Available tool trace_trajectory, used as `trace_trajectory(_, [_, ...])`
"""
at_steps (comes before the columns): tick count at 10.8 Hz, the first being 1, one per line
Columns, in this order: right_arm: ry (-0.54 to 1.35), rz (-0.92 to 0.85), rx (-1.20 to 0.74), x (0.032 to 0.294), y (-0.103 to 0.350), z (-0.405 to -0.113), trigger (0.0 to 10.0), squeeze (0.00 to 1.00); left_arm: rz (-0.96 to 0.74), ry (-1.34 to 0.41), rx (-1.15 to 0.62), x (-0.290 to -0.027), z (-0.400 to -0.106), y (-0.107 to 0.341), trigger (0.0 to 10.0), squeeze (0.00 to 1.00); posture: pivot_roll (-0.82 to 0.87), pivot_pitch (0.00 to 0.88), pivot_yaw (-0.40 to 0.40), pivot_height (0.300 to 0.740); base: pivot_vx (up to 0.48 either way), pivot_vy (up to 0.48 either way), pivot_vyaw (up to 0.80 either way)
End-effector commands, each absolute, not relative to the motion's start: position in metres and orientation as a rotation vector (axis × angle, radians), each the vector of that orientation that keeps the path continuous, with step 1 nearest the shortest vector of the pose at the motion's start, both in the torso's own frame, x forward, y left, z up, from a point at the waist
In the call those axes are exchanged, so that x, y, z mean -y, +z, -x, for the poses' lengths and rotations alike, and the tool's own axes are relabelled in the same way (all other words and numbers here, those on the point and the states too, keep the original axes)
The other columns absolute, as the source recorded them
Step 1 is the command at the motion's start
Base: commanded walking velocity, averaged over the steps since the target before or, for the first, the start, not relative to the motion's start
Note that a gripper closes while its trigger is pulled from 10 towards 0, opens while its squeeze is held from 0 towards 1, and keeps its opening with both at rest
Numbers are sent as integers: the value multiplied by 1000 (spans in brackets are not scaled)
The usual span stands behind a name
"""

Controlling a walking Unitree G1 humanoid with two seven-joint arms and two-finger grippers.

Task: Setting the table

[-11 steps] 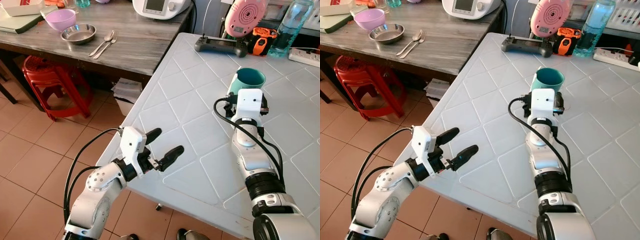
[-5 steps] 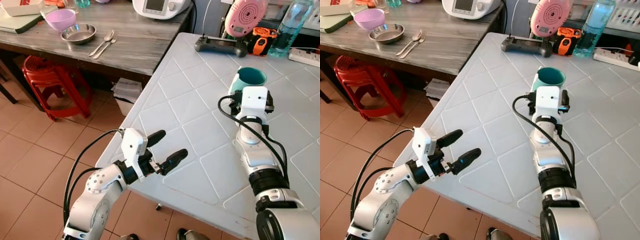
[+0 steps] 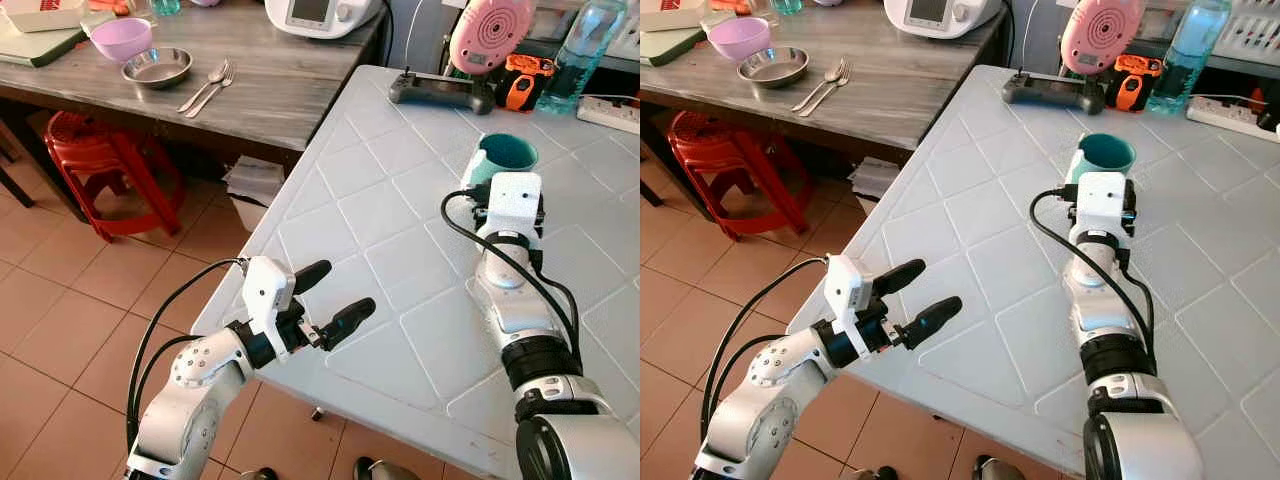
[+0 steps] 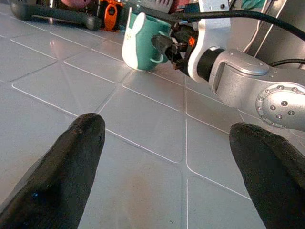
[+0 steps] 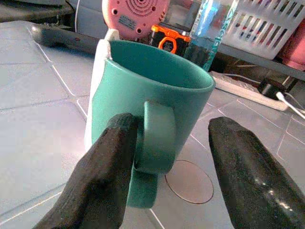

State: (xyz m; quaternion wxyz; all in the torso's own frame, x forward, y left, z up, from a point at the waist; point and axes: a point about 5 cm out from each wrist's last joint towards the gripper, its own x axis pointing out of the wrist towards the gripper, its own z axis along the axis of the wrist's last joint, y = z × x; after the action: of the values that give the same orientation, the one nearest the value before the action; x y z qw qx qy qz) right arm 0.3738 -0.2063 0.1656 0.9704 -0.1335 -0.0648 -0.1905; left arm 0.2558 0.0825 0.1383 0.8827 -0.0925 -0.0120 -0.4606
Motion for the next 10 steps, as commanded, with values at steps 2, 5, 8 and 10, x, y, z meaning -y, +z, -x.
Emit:
trace_trajectory(2, [-392, 236, 132, 208, 166, -374, 0, 0, 177, -956, 22, -83, -255, 139, 10000, 0, -14, 178, 16, 740, 0, 0, 0])
trace_trajectory(5, [-399, 208, 116, 210, 161, -373, 0, 0, 170, -956, 20, -83, -256, 138, 10000, 0, -12, 178, 19, 740, 0, 0, 0])
trace_trajectory(8, [-416, 165, 95, 214, 158, -371, 0, 0, 165, -955, 18, -84, -256, 138, 10000, 0, -11, 179, 20, 740, 0, 0, 0])
trace_trajectory(10, [-420, 152, 91, 215, 157, -371, 0, 0, 161, -953, 16, -84, -256, 138, 10000, 0, -9, 178, 21, 740, 0, 0, 0])
